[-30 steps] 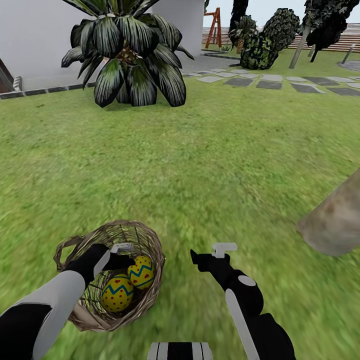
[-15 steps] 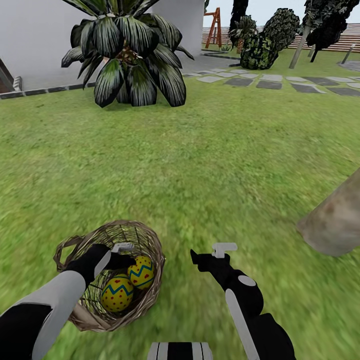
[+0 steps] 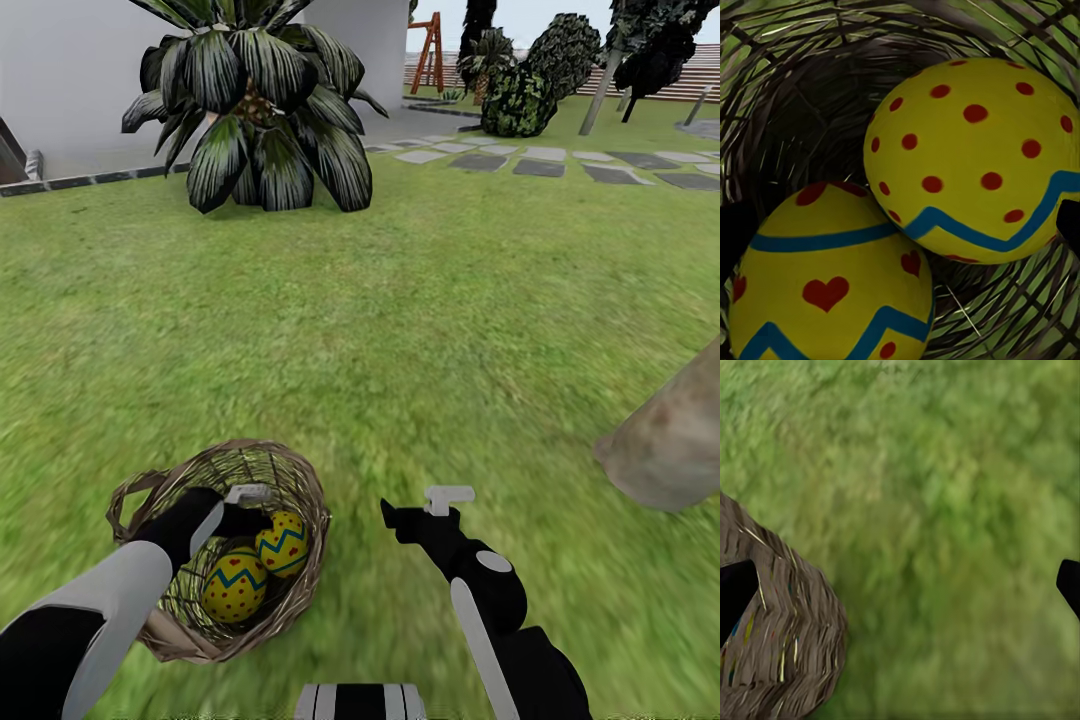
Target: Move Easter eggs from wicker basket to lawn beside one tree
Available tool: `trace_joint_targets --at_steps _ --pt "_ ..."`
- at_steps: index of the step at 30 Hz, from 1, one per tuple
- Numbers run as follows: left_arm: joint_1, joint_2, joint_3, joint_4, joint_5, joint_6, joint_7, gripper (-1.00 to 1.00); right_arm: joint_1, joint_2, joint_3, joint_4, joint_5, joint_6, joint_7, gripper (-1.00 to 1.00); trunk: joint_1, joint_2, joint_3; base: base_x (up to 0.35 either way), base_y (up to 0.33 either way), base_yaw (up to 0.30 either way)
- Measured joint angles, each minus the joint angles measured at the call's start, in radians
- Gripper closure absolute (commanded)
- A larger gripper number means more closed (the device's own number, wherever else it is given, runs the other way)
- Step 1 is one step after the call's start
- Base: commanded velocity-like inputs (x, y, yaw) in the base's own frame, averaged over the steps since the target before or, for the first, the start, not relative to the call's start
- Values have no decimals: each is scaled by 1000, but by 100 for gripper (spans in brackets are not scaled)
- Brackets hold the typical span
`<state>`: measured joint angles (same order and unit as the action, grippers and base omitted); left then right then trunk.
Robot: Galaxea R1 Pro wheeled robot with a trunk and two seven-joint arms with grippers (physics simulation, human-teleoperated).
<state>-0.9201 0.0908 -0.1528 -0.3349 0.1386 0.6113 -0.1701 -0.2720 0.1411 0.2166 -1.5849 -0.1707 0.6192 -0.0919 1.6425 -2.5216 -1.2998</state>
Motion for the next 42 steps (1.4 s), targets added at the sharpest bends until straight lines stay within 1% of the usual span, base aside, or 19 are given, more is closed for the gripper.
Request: trace_joint_targets --at_steps 3,11,16,18,33,34,38,42 --pt "0 0 -4 -1 0 -1 0 -100 0 0 0 0 0 0 0 -100 1 -1 -12 0 0 0" --pt "0 0 -18 -3 0 -2 -4 -100 0 0 0 0 0 0 0 -100 1 -1 -12 0 0 0" --pt "0 1 -21 -4 0 -12 -54 -100 0 0 0 0 0 0 0 -100 1 -1 -12 0 0 0" --pt "0 1 -22 -4 0 -15 -62 -100 0 0 0 0 0 0 0 -100 1 -1 -12 0 0 0" --pt "0 2 -26 -4 0 -23 -73 -100 0 0 0 0 0 0 0 -100 1 -1 -12 0 0 0" --pt "0 2 -29 -4 0 -23 -74 -100 0 0 0 0 0 0 0 -100 1 -1 -12 0 0 0" --pt "0 2 -62 -4 0 -25 -92 -100 0 0 0 0 0 0 0 -100 1 -1 -12 0 0 0" --pt "0 2 -81 -5 0 -26 -109 -100 0 0 0 0 0 0 0 -100 1 -1 -12 0 0 0"
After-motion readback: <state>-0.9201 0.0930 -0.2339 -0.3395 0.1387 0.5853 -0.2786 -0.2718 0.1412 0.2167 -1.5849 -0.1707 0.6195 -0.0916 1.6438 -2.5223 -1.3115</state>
